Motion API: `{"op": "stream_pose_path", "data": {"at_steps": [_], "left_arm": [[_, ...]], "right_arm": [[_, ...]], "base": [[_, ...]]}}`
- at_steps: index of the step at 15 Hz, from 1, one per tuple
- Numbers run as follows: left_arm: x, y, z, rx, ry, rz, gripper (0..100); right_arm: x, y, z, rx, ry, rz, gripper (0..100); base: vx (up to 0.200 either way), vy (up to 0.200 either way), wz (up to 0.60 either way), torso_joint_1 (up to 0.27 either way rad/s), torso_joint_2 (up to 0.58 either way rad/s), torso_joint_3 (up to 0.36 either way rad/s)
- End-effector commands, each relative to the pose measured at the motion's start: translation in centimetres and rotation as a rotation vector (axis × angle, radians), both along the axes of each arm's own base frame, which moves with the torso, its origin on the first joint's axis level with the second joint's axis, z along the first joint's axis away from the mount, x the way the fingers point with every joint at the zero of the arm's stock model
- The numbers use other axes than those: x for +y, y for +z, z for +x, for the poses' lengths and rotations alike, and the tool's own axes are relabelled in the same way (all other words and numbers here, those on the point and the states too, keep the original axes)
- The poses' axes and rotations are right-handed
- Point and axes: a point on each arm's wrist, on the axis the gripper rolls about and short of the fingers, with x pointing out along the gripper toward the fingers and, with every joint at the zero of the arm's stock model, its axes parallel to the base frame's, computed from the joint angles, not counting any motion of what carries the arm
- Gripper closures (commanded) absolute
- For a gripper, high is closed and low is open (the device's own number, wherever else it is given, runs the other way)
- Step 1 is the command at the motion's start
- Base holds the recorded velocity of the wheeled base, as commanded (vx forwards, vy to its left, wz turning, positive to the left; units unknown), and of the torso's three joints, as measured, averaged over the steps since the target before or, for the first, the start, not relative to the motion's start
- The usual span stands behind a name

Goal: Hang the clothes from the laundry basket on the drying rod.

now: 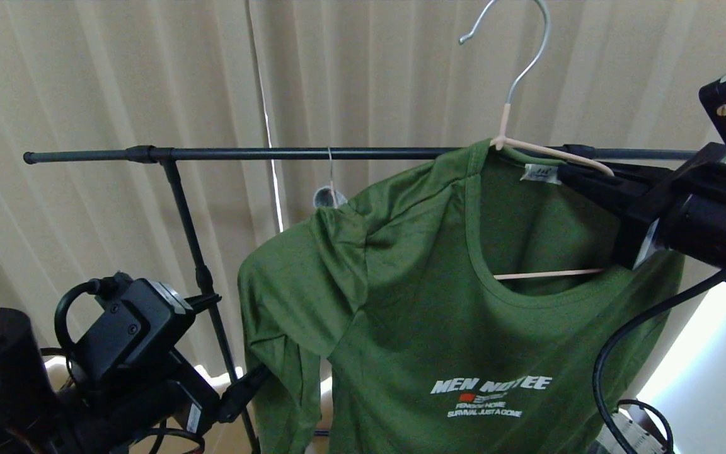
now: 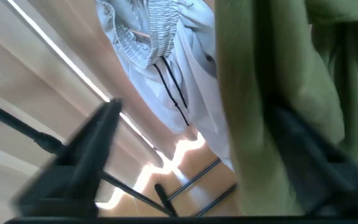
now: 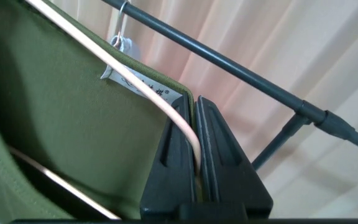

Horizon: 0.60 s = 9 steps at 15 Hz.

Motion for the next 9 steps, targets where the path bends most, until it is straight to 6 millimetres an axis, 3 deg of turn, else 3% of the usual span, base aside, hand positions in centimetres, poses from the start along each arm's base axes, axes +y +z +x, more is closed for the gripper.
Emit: {"op": "stream_pose_path", "data": {"at_steps": [1, 7, 9], "left_arm": [[-0.1, -0.2, 0.2, 0.009, 0.001, 0.007, 100], [0.2, -0.6, 0.3, 0.044, 0.03, -0.024, 100], [2.2, -1.4, 0.5, 0.059, 0.128, 0.016, 100]], "right_arm": [[-0.1, 0.1, -0.1, -0.003, 0.002, 0.001, 100], [-0.1, 0.0, -0.1, 0.001, -0.003, -0.001, 100], [-0.8, -0.2, 0.2, 0.004, -0.044, -0.005, 100]], "base": [[0.0, 0.0, 0.0, 0.0, 0.0, 0.0], [0.0, 0.0, 0.0, 0.0, 0.0, 0.0], [0.0, 0.0, 0.0, 0.0, 0.0, 0.0]]}}
